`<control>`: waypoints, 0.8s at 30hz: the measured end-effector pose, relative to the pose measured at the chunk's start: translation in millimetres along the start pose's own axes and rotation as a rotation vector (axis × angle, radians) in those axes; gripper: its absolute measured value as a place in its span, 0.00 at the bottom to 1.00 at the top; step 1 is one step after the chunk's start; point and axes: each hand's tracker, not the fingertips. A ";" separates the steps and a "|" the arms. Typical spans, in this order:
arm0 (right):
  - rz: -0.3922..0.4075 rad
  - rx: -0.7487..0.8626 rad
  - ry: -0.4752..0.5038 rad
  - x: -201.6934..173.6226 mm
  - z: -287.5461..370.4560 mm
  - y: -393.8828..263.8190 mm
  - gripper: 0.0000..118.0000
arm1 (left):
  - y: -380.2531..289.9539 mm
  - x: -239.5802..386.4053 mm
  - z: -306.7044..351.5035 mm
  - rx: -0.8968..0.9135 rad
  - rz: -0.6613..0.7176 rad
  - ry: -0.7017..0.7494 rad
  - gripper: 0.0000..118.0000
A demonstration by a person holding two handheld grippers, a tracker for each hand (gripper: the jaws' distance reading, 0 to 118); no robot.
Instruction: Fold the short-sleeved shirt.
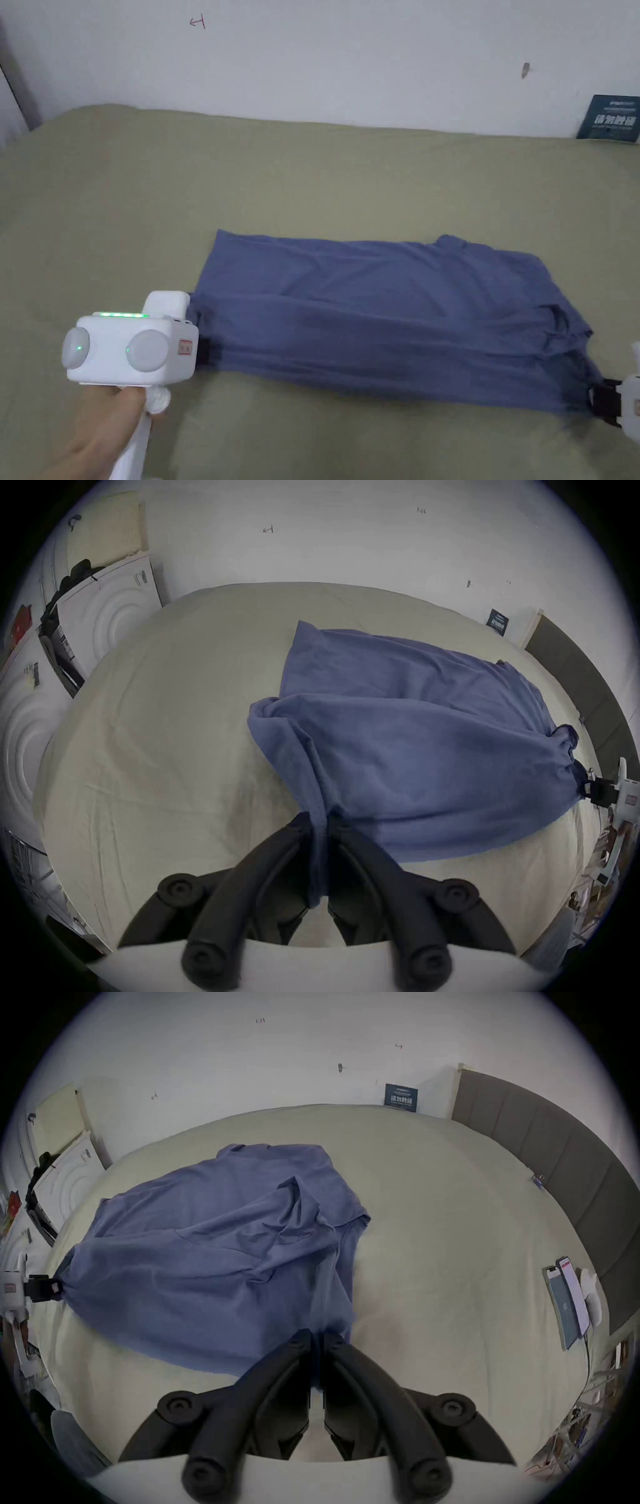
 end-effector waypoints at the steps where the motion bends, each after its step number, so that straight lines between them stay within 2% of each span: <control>1: 0.010 0.013 -0.009 -1.6 7.4 -1.1 0.05 | -2.0 -0.4 4.6 0.003 0.003 -0.003 0.07; 6: 0.016 0.058 -0.001 -9.3 51.6 -18.1 0.05 | -15.9 -5.9 34.5 0.016 -0.017 -0.010 0.07; 12: 0.019 0.049 0.034 -12.0 99.1 -72.2 0.05 | -66.1 -21.1 78.9 0.014 -0.017 -0.015 0.07; 14: 0.001 0.030 0.052 -2.1 101.4 -89.2 0.05 | -84.8 -27.8 86.3 -0.003 -0.012 -0.017 0.07; 21: -0.007 0.023 0.062 -9.9 91.6 -119.9 0.05 | -102.6 -38.2 79.6 -0.005 0.013 -0.026 0.07; 22: -0.010 0.020 0.060 -9.0 89.0 -118.4 0.10 | -101.7 -37.3 79.6 -0.007 0.018 -0.029 0.07; 23: -0.018 0.006 0.057 -7.3 88.1 -115.8 0.26 | -101.7 -38.9 79.6 -0.008 0.021 -0.043 0.08; 24: -0.021 -0.006 0.048 -6.0 87.6 -113.3 0.71 | -101.6 -40.4 81.0 -0.003 0.015 -0.056 0.29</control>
